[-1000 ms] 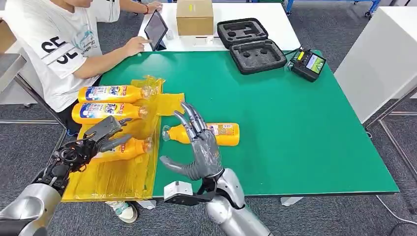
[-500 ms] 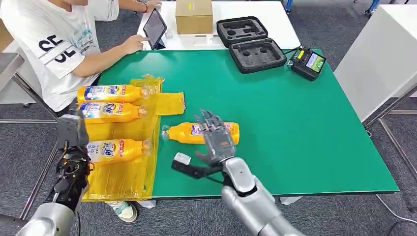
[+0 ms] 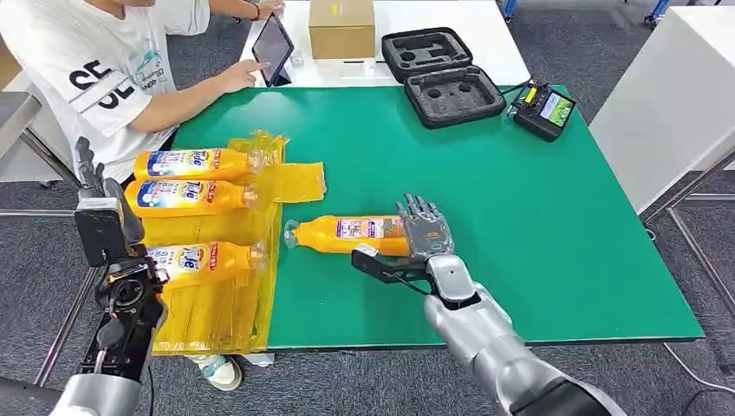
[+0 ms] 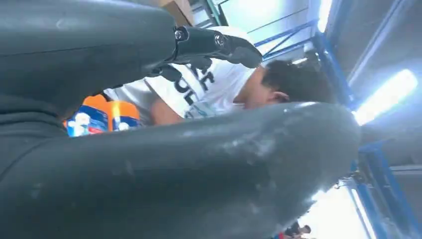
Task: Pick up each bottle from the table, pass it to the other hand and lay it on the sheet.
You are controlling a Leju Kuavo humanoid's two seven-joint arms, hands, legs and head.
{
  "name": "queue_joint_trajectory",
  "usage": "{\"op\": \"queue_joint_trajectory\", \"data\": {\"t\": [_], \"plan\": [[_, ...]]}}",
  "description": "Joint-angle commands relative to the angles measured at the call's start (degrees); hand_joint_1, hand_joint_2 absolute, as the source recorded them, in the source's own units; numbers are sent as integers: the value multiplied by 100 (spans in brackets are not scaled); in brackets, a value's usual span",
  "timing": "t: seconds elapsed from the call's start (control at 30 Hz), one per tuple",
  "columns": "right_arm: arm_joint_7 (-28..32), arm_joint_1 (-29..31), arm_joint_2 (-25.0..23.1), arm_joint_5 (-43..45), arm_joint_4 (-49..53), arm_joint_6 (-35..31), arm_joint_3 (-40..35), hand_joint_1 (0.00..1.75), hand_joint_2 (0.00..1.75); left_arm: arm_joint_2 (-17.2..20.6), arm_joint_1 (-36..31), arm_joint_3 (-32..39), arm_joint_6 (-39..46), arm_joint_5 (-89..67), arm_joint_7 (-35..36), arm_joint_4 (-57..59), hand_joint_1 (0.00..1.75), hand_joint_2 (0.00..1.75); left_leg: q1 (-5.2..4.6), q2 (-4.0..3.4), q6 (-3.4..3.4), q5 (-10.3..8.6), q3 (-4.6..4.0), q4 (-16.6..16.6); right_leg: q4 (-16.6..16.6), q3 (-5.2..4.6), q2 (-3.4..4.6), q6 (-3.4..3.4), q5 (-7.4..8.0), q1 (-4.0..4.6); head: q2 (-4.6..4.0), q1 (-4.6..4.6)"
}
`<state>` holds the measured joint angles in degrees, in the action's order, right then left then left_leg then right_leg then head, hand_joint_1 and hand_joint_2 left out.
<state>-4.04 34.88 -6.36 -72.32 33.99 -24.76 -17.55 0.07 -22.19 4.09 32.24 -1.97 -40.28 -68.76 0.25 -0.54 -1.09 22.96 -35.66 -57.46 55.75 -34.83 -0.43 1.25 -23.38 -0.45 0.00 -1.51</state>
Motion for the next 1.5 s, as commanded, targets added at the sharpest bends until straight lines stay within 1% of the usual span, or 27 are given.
{"op": "queue_joint_trajectory", "data": {"t": [0.03,0.07,0.1,0.13,0.23,0.3,0.33,0.37,0.47,0.5,0.6,0.77,0.97,1.0,1.07,1.17,1.2,1.23,1.27,1.3,1.33,1.37,1.5], "plan": [[444,684,-143,295,-1035,440,367,0,175,-135,-90,-190,23,46,28,-78,0,0,-1,6,2,3,3,-1,3,5,-2,-1,-4,-1,0,0],[526,736,-148,279,-1105,514,335,0,175,-136,-113,-201,10,46,28,-54,0,0,1,9,3,6,9,-2,2,11,-3,-2,-7,1,0,0],[776,772,-182,438,-1143,577,423,0,175,-140,-140,-211,4,42,28,-24,0,0,0,5,3,4,5,-2,3,6,0,-1,-5,0,0,0],[776,772,-182,438,-1143,577,423,0,175,-140,-140,-211,4,42,28,-24,0,0,2,5,4,9,11,-3,4,14,1,-2,-9,1,0,0],[1049,898,-207,485,-1261,684,406,0,175,-155,-186,-220,-13,62,28,51,0,0,5,5,6,17,19,-10,7,22,4,-3,-16,4,0,0],[1189,1006,-236,545,-1364,862,418,0,175,-163,-213,-218,-34,81,28,101,0,0,0,5,4,7,7,-3,5,9,1,-2,-8,0,0,0],[1189,1006,-236,545,-1364,862,418,0,175,-163,-213,-218,-34,81,28,101,0,0,0,10,5,10,10,-7,9,13,-2,-3,-12,0,0,0],[1284,1124,-265,616,-1475,1069,448,0,175,-187,-252,-200,-47,117,28,167,0,0,1,7,4,6,5,-5,5,8,-1,-3,-8,2,0,0],[1335,1220,-302,681,-1585,1256,483,0,175,-194,-267,-194,-62,129,28,213,0,0,1,6,6,10,8,-8,9,10,2,-4,-11,1,0,0],[1348,1238,-304,663,-1605,1285,461,0,175,-197,-276,-193,-68,126,28,240,0,175,0,7,4,4,2,-4,5,3,-1,-3,-6,1,0,0],[1354,1284,-344,703,-1706,1434,484,0,175,-212,-292,-135,-116,180,28,320,0,175,2,10,6,10,13,-5,6,15,-2,-5,-12,2,0,0],[1354,1284,-344,703,-1706,1434,484,0,175,-212,-292,-135,-116,180,28,320,0,175,1,11,4,5,4,-3,3,7,-6,-2,-8,1,0,-2],[939,1350,-306,615,-1901,1956,445,0,175,-273,-310,39,-344,305,28,506,0,175,0,9,3,4,4,-1,2,7,-4,-2,-7,0,0,-2],[939,1350,-306,615,-1901,1956,445,0,175,-273,-310,39,-344,305,28,506,0,175,2,14,6,9,17,-2,2,21,-6,-3,-12,3,0,0],[939,1350,-306,615,-1901,1956,445,0,175,-273,-310,39,-344,305,28,506,0,175,-1,10,2,2,2,0,1,4,-5,-1,-5,-1,0,0],[770,1312,-264,606,-1982,2267,458,0,175,-314,-336,90,-453,355,28,572,0,175,3,16,6,12,18,-4,3,23,-7,-4,-15,3,0,0],[751,1283,-248,611,-1987,2352,466,0,175,-338,-346,119,-519,400,28,604,0,175,2,16,4,4,7,1,-1,11,-10,-2,-8,2,0,-2],[729,1256,-236,589,-1994,2408,450,16,175,-359,-344,138,-580,431,28,619,0,175,3,20,5,7,13,-1,0,19,-13,-3,-12,3,0,0],[729,1220,-232,586,-1981,2395,452,131,175,-373,-333,153,-641,453,28,620,0,175,2,20,4,5,12,1,-2,17,-14,-3,-10,3,0,0],[736,1199,-232,588,-1990,2439,455,173,175,-396,-314,176,-696,481,28,614,0,175,4,24,5,8,19,0,-3,27,-17,-3,-14,4,0,0],[766,1168,-224,589,-1970,2425,465,175,175,-441,-332,242,-865,582,28,687,0,175,2,18,3,3,11,3,-5,17,-13,-2,-8,3,0,0],[796,1153,-223,603,-1956,2393,478,175,175,-452,-330,241,-874,571,28,673,0,175,5,23,5,8,23,2,-7,31,-15,-3,-13,5,0,0],[868,1125,-213,578,-1931,2301,455,175,175,-494,-329,254,-956,609,28,663,0,175,3,21,3,2,12,3,-7,18,-16,-1,-7,4,0,2]]}}
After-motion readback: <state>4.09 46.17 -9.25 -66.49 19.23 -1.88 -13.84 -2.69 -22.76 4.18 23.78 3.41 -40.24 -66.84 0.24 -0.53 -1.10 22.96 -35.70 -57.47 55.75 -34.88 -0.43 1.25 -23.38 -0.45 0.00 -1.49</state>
